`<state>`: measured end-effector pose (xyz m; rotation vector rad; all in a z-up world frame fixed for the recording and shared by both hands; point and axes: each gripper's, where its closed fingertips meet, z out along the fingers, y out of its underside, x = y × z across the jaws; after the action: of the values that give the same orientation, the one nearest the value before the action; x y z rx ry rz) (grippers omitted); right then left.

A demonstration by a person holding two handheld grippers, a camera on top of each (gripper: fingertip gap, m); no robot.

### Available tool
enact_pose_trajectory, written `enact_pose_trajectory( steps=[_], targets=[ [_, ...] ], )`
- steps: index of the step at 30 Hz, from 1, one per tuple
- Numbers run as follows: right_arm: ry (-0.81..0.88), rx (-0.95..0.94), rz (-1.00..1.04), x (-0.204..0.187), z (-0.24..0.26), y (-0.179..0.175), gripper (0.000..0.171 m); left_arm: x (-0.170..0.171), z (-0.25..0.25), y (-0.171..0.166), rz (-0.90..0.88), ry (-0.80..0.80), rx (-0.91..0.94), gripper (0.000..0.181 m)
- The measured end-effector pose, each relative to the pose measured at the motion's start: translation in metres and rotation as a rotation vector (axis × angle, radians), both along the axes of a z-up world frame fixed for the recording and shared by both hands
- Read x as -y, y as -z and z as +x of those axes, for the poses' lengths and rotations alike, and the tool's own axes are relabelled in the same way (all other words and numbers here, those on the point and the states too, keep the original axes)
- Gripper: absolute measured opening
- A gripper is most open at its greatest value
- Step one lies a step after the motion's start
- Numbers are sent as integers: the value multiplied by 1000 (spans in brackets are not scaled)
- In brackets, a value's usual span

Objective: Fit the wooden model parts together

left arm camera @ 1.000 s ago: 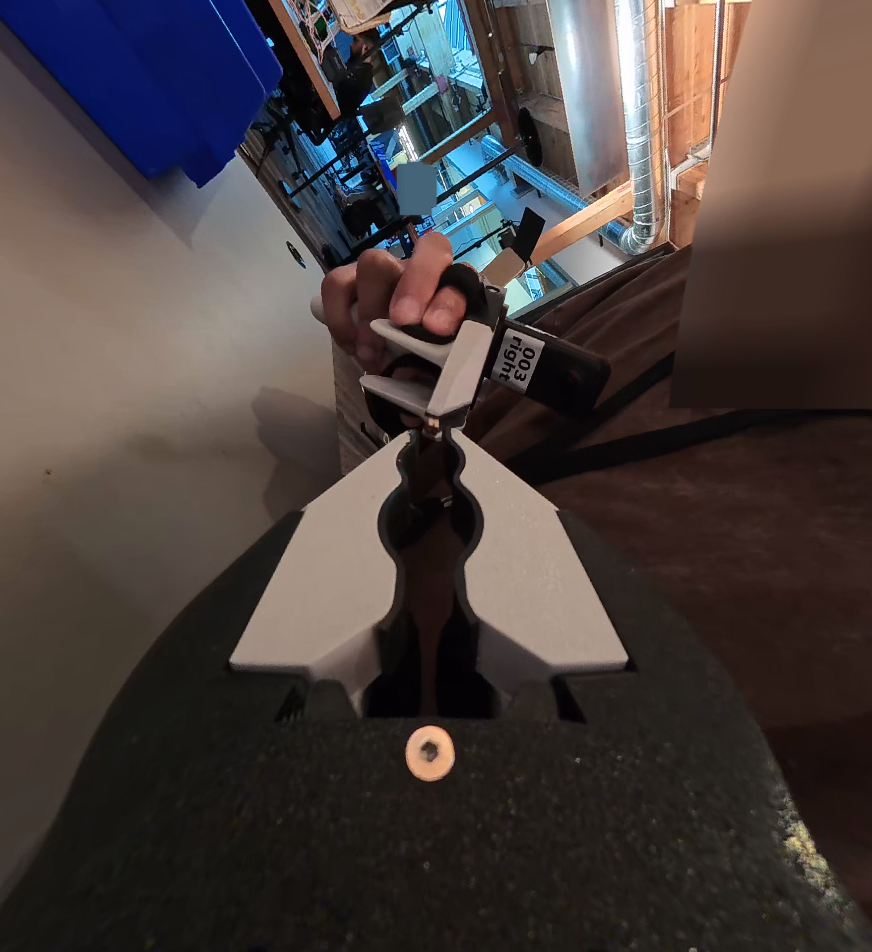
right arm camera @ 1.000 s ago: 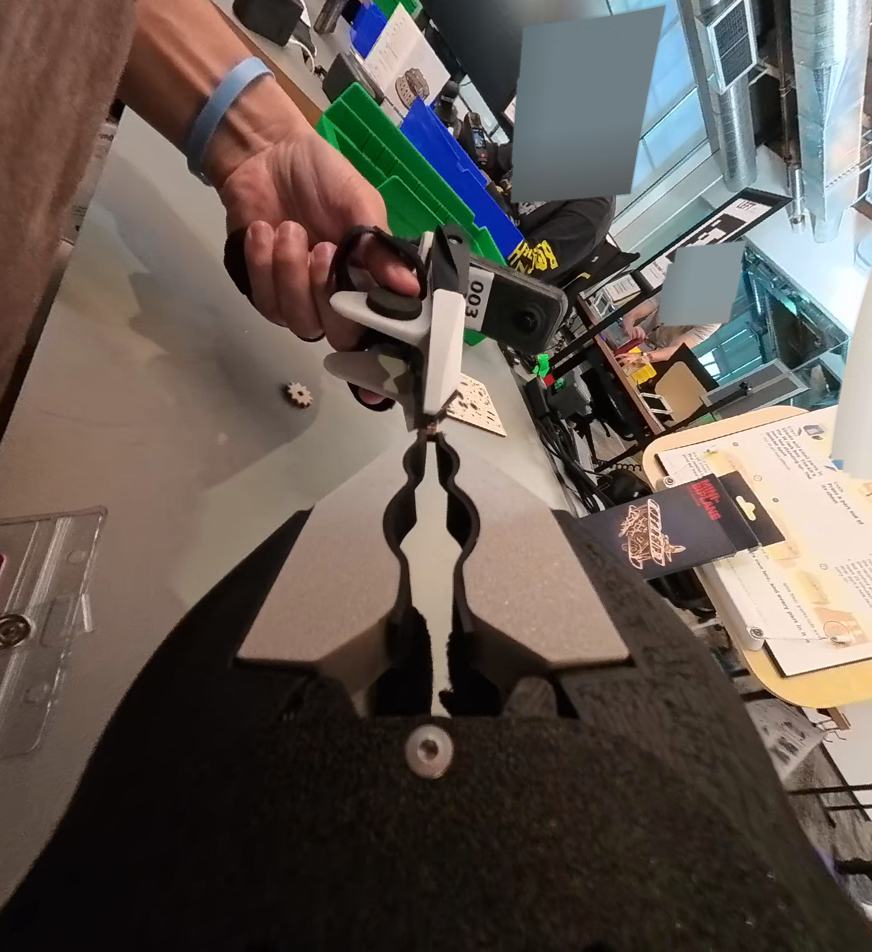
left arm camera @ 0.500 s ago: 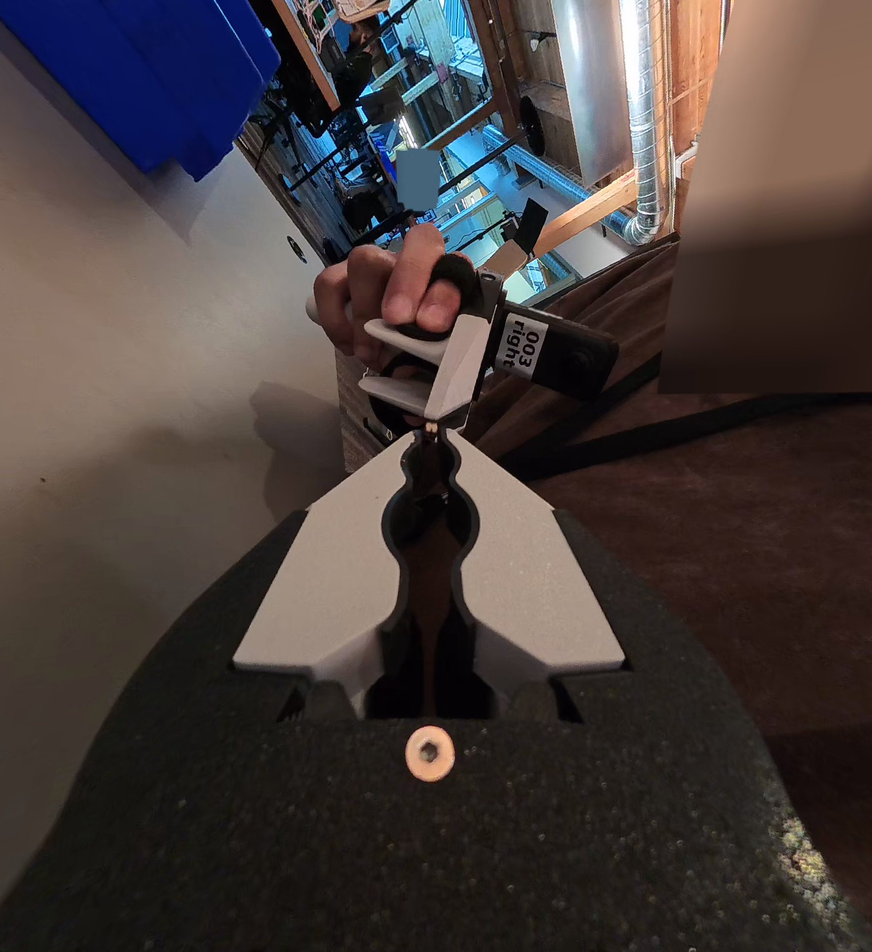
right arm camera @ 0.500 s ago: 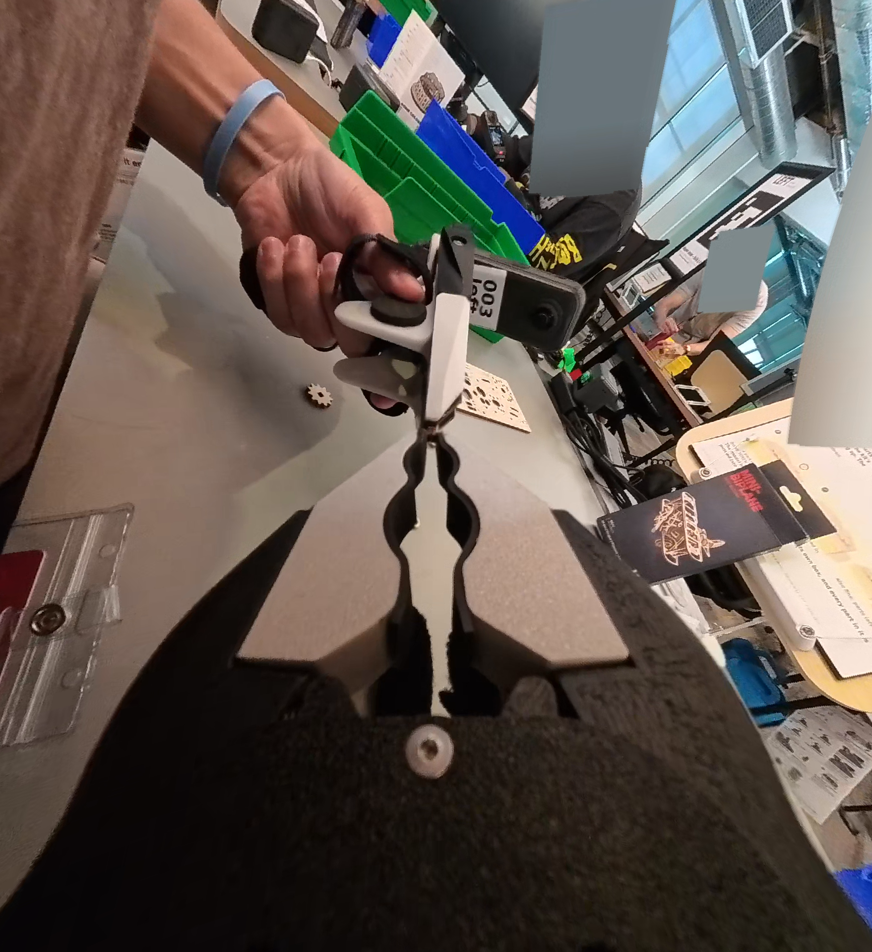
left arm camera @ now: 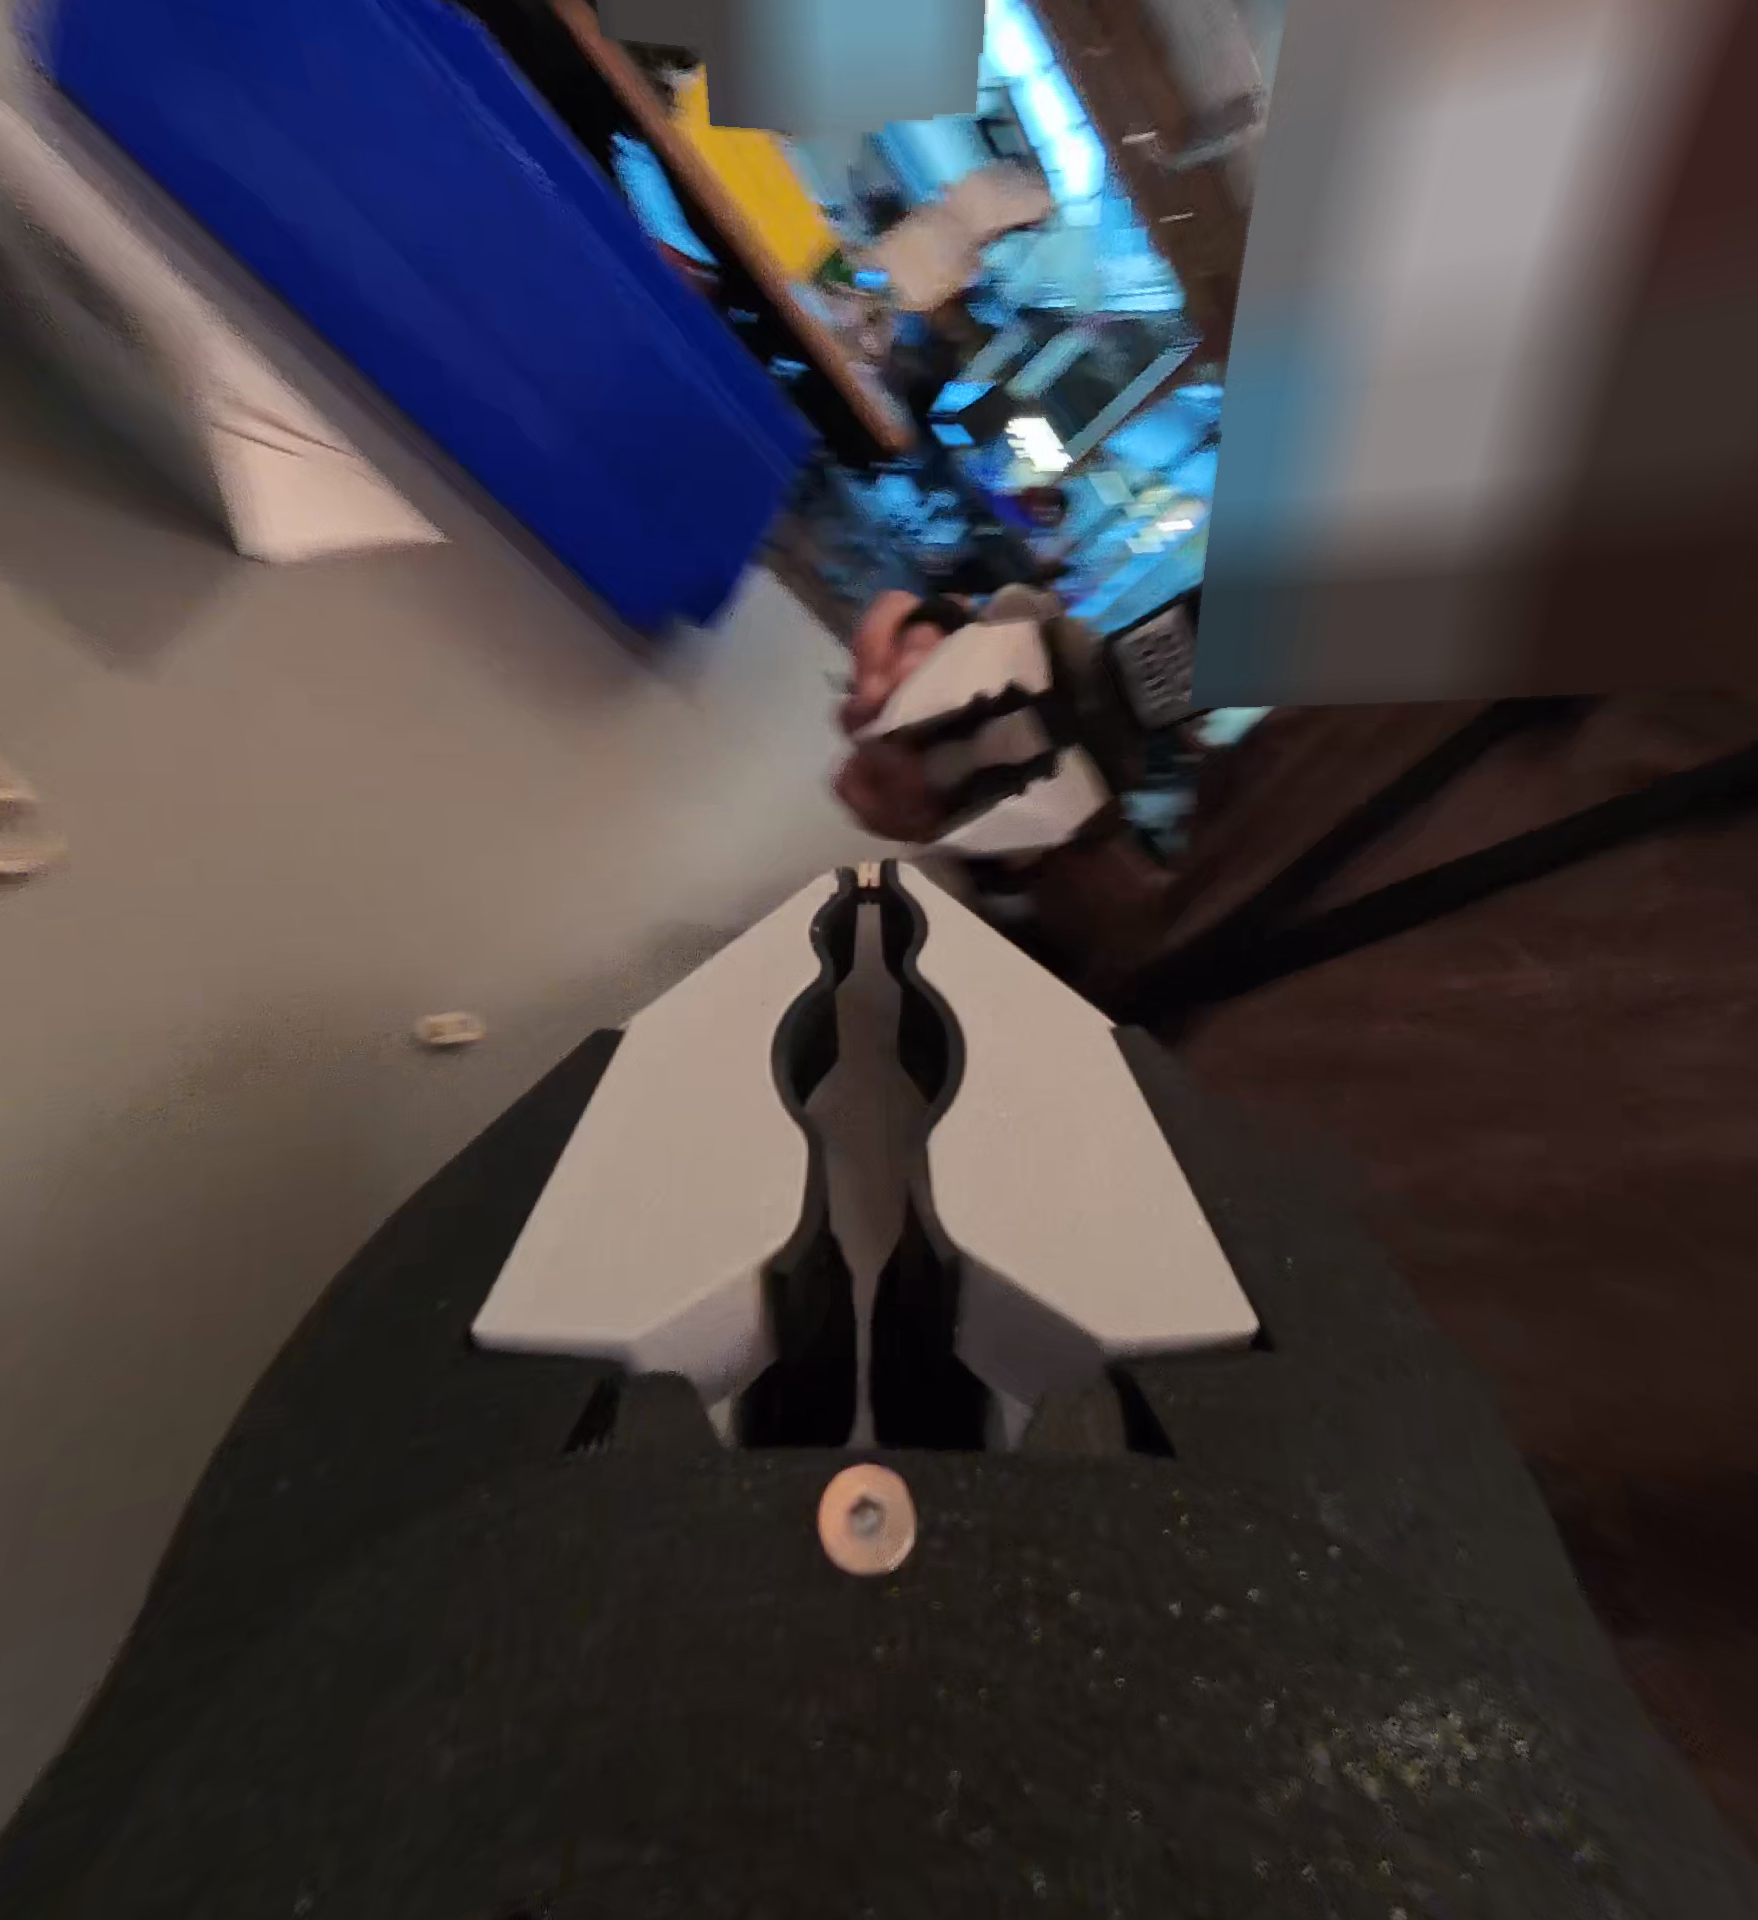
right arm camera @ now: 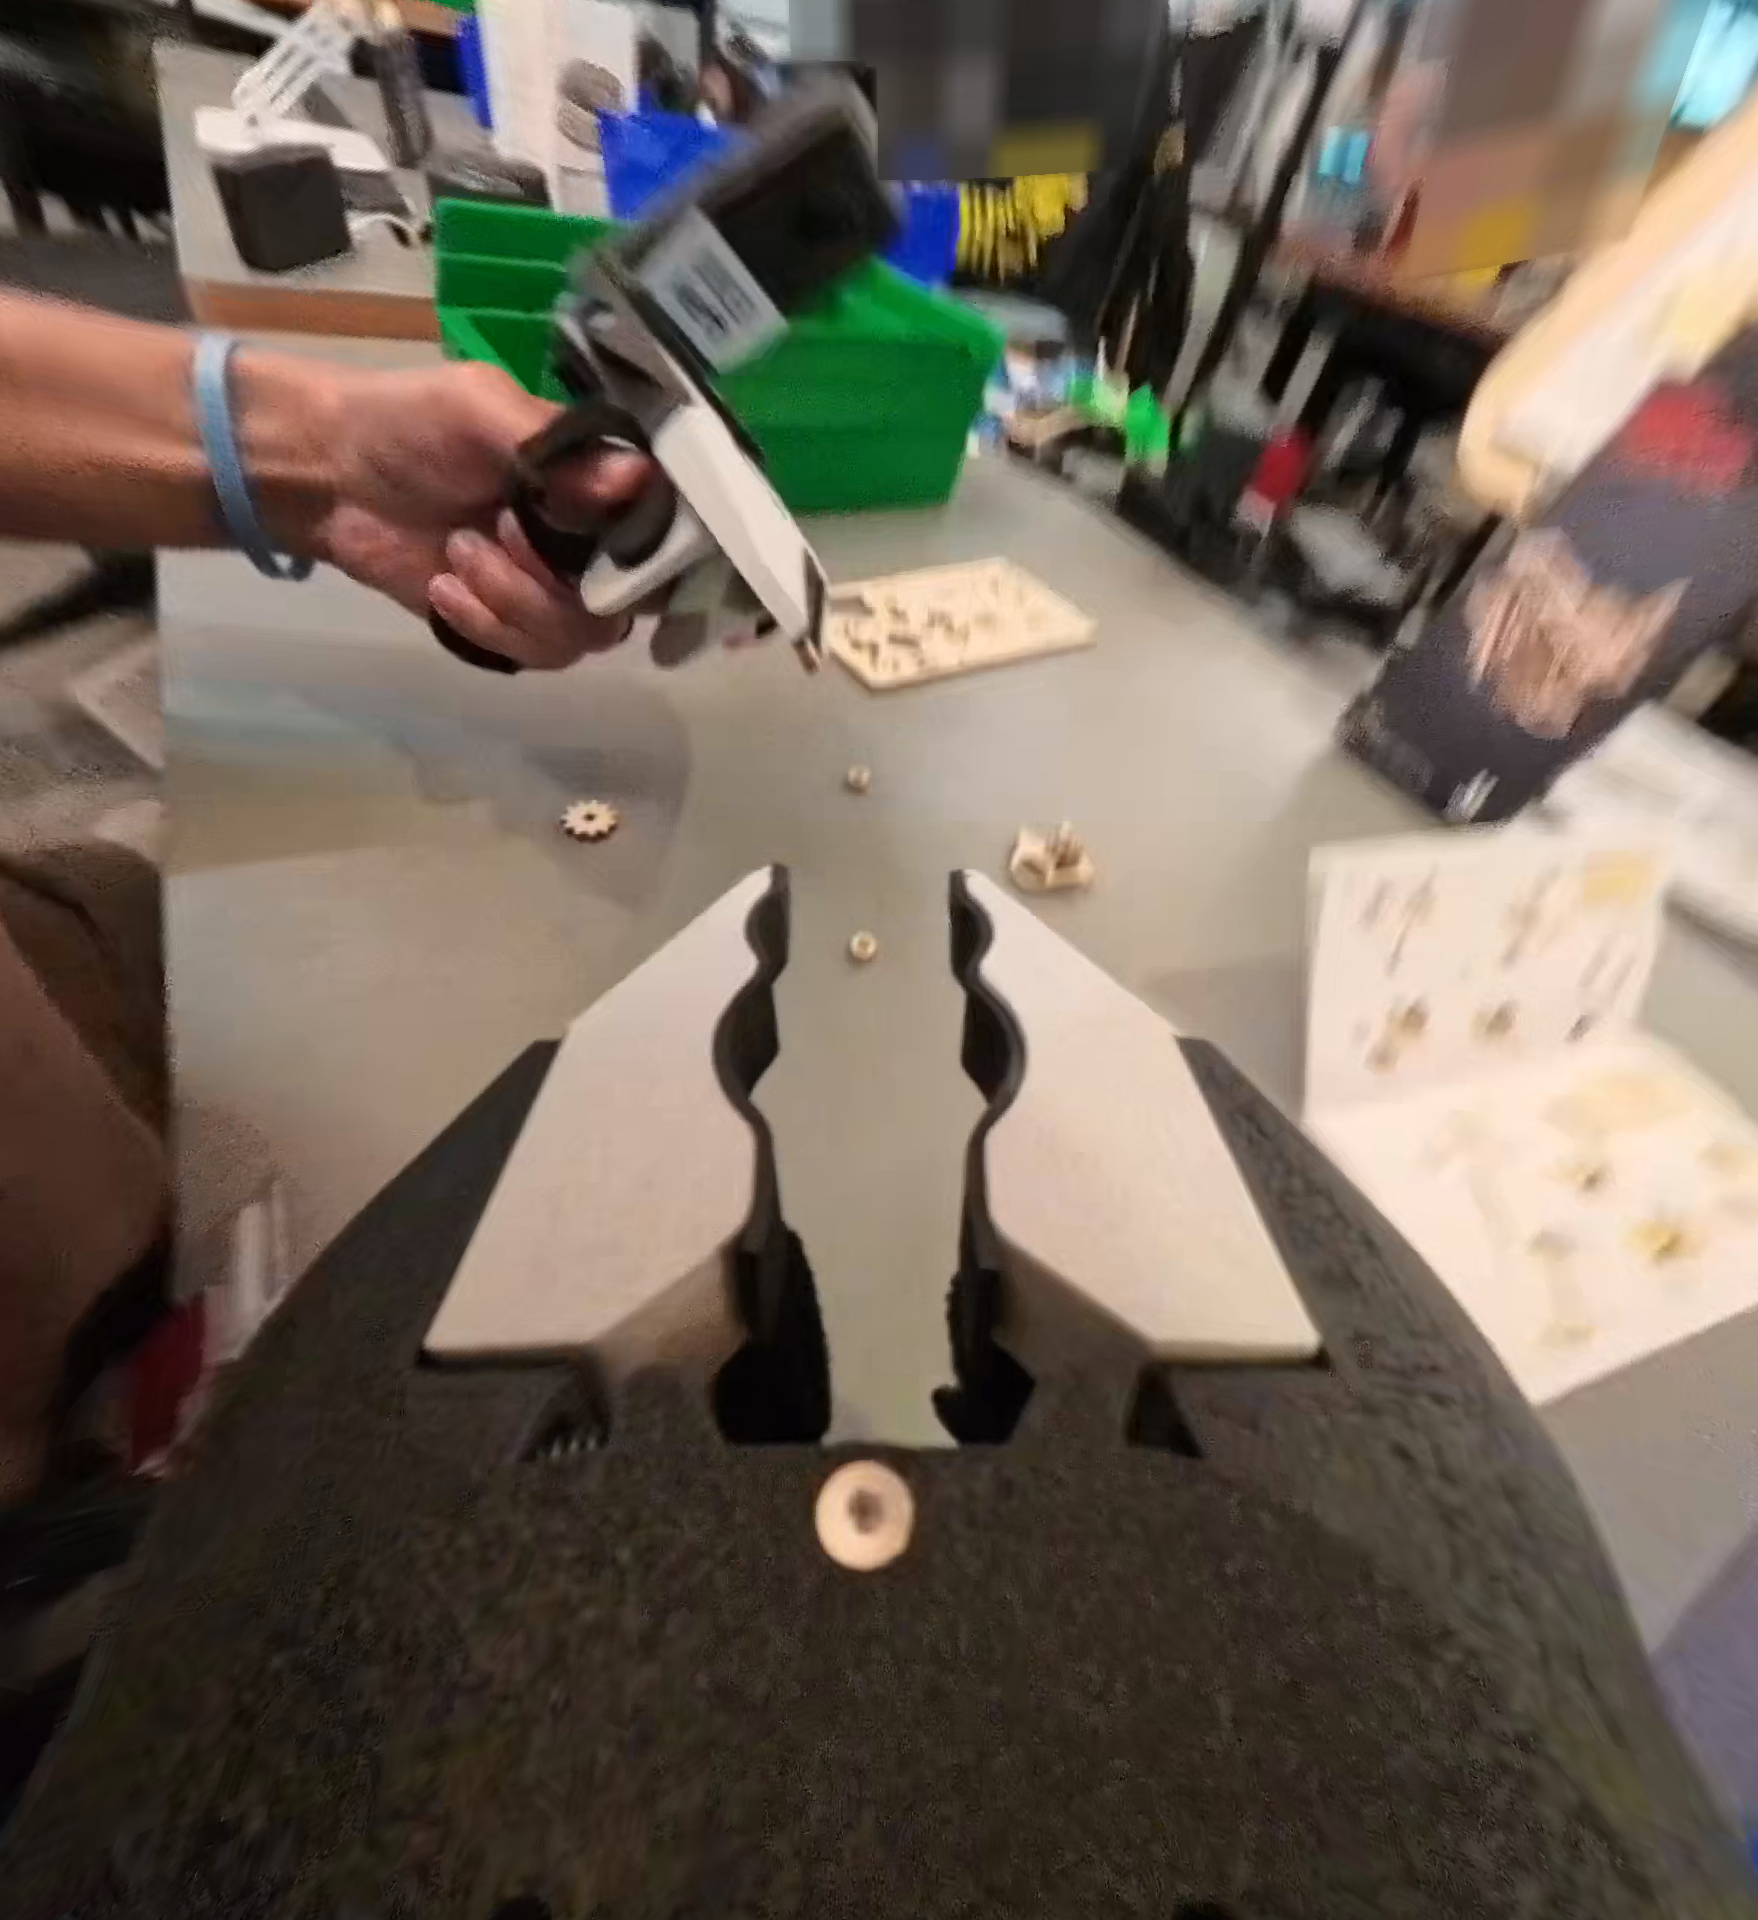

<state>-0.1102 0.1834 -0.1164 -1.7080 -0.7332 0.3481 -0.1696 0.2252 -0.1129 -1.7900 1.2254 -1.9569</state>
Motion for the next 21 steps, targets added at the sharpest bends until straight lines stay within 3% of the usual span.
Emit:
enact_pose_trajectory(
  steps=[3,7,9,15,21],
  targets=[
    [7,-246,-300,-2,18,17,39,-40,-14,20,220,-150,-61,2],
    [-6,-505,-401,-6,30,7,37,-64,-26,24,247,-239,-20,2],
    [7,-506,-397,-8,34,10,37,-66,-26,34,228,-246,-27,2],
    [48,-277,-354,-10,40,36,37,-70,-21,36,176,-277,-18,2],
    [0,-366,-438,-6,31,40,36,-72,-18,43,198,-295,-71,2]
  ],
)
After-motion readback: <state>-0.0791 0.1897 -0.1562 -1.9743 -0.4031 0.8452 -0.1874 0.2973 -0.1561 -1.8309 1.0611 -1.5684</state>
